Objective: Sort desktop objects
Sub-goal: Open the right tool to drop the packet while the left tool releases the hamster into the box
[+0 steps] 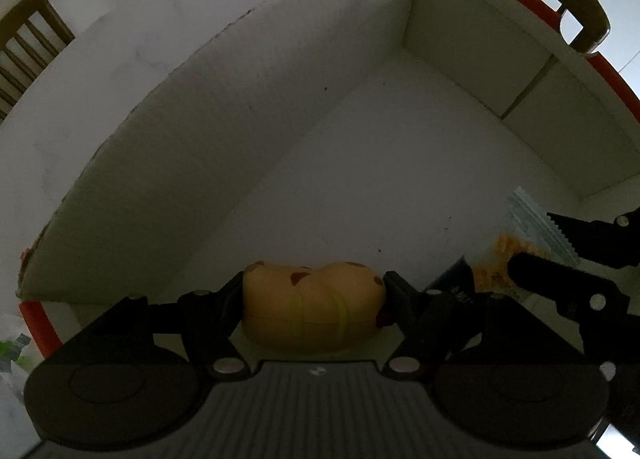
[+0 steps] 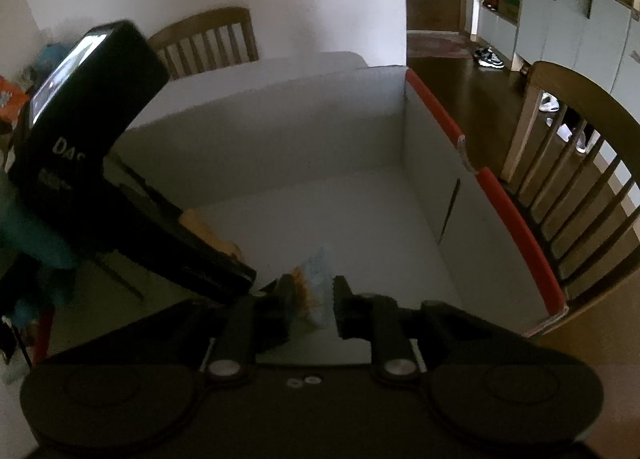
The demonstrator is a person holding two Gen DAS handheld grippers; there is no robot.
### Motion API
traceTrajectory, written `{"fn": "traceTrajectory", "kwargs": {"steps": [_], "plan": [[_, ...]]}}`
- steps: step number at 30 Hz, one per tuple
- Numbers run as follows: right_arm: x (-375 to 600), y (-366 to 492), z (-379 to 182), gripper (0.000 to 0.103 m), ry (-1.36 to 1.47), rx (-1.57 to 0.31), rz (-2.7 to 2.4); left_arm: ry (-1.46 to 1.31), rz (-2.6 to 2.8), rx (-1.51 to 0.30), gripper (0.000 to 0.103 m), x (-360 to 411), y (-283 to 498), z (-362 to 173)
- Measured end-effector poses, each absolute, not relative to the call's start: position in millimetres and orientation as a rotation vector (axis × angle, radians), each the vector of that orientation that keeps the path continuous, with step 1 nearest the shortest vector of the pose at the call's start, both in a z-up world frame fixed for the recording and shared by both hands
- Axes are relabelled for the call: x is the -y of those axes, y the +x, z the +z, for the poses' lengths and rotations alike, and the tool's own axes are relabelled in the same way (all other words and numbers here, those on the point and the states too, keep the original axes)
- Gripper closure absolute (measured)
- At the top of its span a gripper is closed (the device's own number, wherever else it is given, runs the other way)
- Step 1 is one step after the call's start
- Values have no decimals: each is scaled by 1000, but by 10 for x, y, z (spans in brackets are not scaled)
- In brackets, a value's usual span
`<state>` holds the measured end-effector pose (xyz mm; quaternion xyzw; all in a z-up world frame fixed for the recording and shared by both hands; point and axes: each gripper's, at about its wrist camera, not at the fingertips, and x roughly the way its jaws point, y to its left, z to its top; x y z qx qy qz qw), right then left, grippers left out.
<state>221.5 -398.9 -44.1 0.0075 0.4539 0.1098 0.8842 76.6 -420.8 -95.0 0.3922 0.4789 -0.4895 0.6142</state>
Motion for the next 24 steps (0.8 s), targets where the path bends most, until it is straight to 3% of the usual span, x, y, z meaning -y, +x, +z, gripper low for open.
{"fn": "traceTrajectory", "kwargs": {"steps": [5, 7, 12, 16, 24], "plan": [[3909, 2213, -464, 69, -50, -968, 253, 915, -1126, -1116, 29, 4212, 684, -955], [3898, 2203, -463, 59, -59, -969, 259, 913, -1133, -1121, 25, 4211, 681, -957], [3881, 2147, -413, 54, -97, -943, 268, 886, -1143, -1124, 16, 4145, 683, -896], [3938, 2114, -366, 42, -100, -919, 277, 850, -1152, -1111, 15, 4051, 683, -810], [3976, 2043, -239, 40, -96, -878, 293, 740, -1164, -1054, 15, 3836, 684, -437]]}}
